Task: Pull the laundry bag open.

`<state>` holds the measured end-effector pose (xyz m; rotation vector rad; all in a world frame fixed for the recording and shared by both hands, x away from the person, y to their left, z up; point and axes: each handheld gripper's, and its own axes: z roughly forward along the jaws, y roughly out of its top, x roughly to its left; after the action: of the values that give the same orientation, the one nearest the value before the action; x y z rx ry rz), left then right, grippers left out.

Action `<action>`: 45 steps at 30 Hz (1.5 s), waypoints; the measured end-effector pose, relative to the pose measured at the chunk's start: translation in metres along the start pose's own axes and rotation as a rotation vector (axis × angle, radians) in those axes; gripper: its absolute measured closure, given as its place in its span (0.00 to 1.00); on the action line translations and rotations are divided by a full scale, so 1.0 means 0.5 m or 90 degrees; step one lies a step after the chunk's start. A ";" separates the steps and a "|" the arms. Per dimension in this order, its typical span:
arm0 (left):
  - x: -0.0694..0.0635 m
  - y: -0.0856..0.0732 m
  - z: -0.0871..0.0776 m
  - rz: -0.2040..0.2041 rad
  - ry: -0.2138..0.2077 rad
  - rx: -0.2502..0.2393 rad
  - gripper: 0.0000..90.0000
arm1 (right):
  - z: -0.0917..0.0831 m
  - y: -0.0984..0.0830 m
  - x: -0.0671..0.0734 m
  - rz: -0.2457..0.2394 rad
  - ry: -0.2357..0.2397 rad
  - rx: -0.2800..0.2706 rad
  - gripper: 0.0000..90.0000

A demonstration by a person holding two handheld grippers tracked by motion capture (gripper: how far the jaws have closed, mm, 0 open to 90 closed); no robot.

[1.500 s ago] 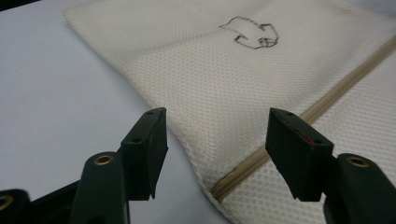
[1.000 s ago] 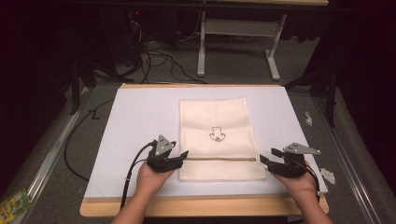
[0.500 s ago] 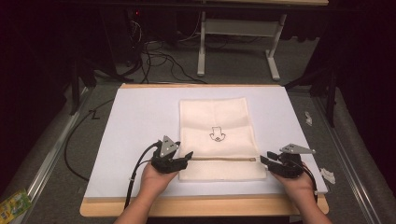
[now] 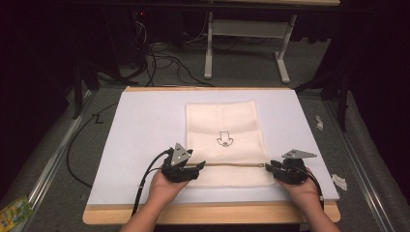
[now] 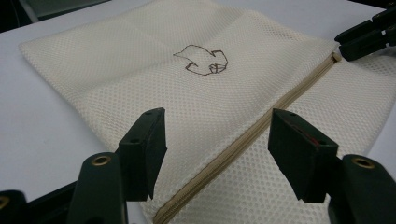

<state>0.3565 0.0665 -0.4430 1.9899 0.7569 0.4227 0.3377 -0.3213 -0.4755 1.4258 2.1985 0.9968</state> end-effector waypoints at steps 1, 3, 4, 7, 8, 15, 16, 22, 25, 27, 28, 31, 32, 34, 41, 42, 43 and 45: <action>0.000 0.000 0.000 0.000 0.000 0.000 0.42 | 0.000 0.000 0.000 0.000 0.000 0.000 0.77; -0.002 0.003 -0.006 -0.007 -0.001 -0.008 0.42 | -0.001 0.001 0.001 -0.008 0.000 0.004 0.80; -0.003 0.004 -0.008 -0.009 -0.001 -0.010 0.42 | -0.001 0.001 0.001 -0.008 0.001 0.006 0.82; -0.007 0.006 -0.008 -0.003 0.001 -0.007 0.42 | -0.001 0.002 0.000 -0.011 0.006 0.007 0.85; -0.009 0.006 -0.007 0.000 0.001 -0.004 0.42 | -0.001 0.003 -0.001 -0.013 0.009 0.009 0.86; -0.038 0.004 0.008 0.010 -0.018 0.015 0.43 | -0.004 0.002 0.003 -0.032 0.013 0.004 0.93; -0.041 0.004 0.011 0.011 -0.023 0.019 0.45 | -0.006 0.003 0.005 -0.039 0.010 0.001 0.94; -0.069 0.009 0.036 0.009 -0.057 0.036 0.48 | -0.016 0.006 0.016 -0.051 0.013 -0.014 0.94; -0.088 0.014 0.049 -0.010 -0.078 0.029 0.50 | -0.022 0.010 0.024 -0.065 0.010 -0.026 0.95; -0.103 0.021 0.057 -0.031 -0.088 0.020 0.53 | -0.031 0.012 0.034 -0.072 0.014 -0.035 0.95; -0.112 0.025 0.063 -0.029 -0.090 0.018 0.53 | -0.031 0.012 0.034 -0.072 0.014 -0.035 0.95; -0.139 0.034 0.088 -0.019 -0.099 0.018 0.55 | -0.039 0.013 0.042 -0.081 0.020 -0.047 0.95; -0.155 0.038 0.106 -0.017 -0.104 0.020 0.55 | -0.041 0.013 0.046 -0.082 0.021 -0.052 0.95; -0.168 0.042 0.127 -0.021 -0.115 0.021 0.56 | -0.044 0.014 0.048 -0.084 0.024 -0.056 0.95; -0.206 0.055 0.179 -0.047 -0.146 0.025 0.63 | -0.049 0.017 0.053 -0.085 0.026 -0.068 0.95; -0.211 0.057 0.186 -0.050 -0.147 0.028 0.64 | -0.050 0.018 0.053 -0.083 0.027 -0.069 0.95; -0.215 0.059 0.193 -0.053 -0.146 0.031 0.65 | -0.051 0.018 0.053 -0.081 0.028 -0.071 0.95; -0.221 0.064 0.205 -0.064 -0.148 0.034 0.68 | -0.053 0.019 0.053 -0.082 0.029 -0.074 0.95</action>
<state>0.3424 -0.0852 -0.4662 1.9975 0.7229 0.1107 0.3161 -0.3051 -0.4481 1.2062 2.1940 1.1033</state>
